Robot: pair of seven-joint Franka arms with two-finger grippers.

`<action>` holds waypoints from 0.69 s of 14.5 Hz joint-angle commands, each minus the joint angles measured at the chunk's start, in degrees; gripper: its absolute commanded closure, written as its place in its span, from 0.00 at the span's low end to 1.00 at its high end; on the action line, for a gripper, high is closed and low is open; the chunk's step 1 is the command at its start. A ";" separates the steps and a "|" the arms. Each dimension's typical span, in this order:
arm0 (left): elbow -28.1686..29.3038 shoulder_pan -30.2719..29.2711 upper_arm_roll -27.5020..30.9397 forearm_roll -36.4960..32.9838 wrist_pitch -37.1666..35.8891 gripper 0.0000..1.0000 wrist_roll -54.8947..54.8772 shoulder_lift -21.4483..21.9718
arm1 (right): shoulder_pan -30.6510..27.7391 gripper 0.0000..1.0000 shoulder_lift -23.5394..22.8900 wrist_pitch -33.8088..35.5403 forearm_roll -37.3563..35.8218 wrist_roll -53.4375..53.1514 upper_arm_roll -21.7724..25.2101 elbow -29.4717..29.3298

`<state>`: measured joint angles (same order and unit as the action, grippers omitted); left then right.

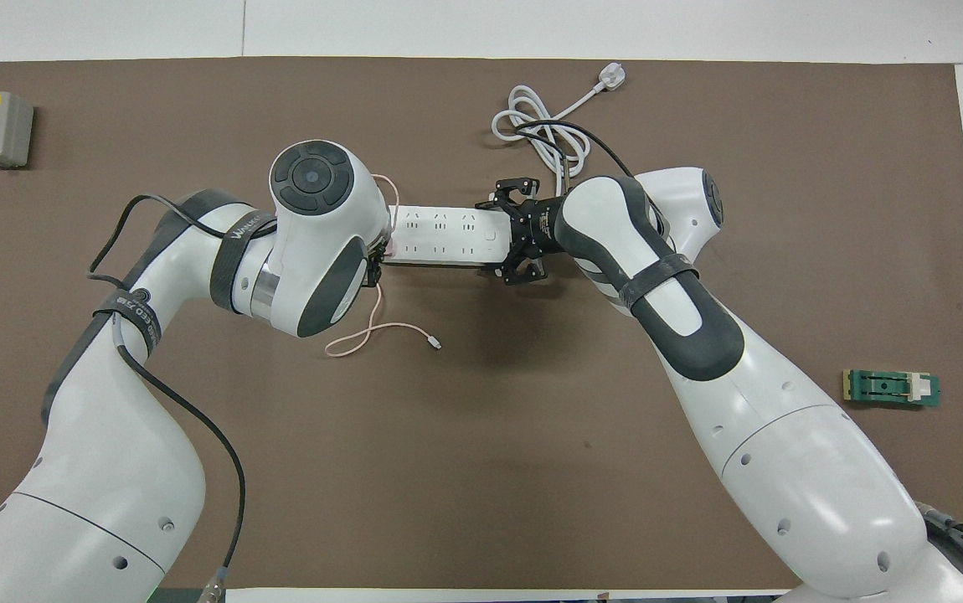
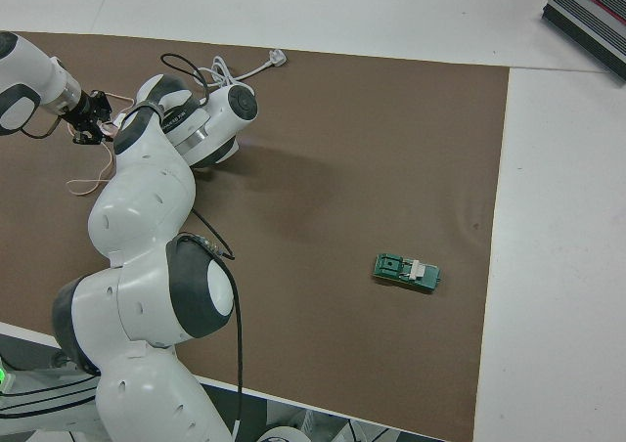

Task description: Unplug charger and place it aside

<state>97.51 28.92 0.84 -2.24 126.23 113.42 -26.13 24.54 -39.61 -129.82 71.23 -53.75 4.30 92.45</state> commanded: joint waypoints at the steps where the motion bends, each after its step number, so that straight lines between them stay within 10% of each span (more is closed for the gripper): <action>1: 0.05 0.08 -0.05 -0.84 -1.60 1.00 -0.30 -0.24 | -0.20 1.00 -0.21 -1.40 1.19 2.78 -0.25 1.42; 10: -6.10 -0.01 -0.23 -1.01 -13.10 1.00 -1.71 0.20 | -1.34 1.00 -0.47 -0.61 1.28 2.87 -0.34 1.42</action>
<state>92.54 28.93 0.66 -2.55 120.19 112.47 -28.25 24.39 -39.63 -129.79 71.43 -53.75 4.18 92.52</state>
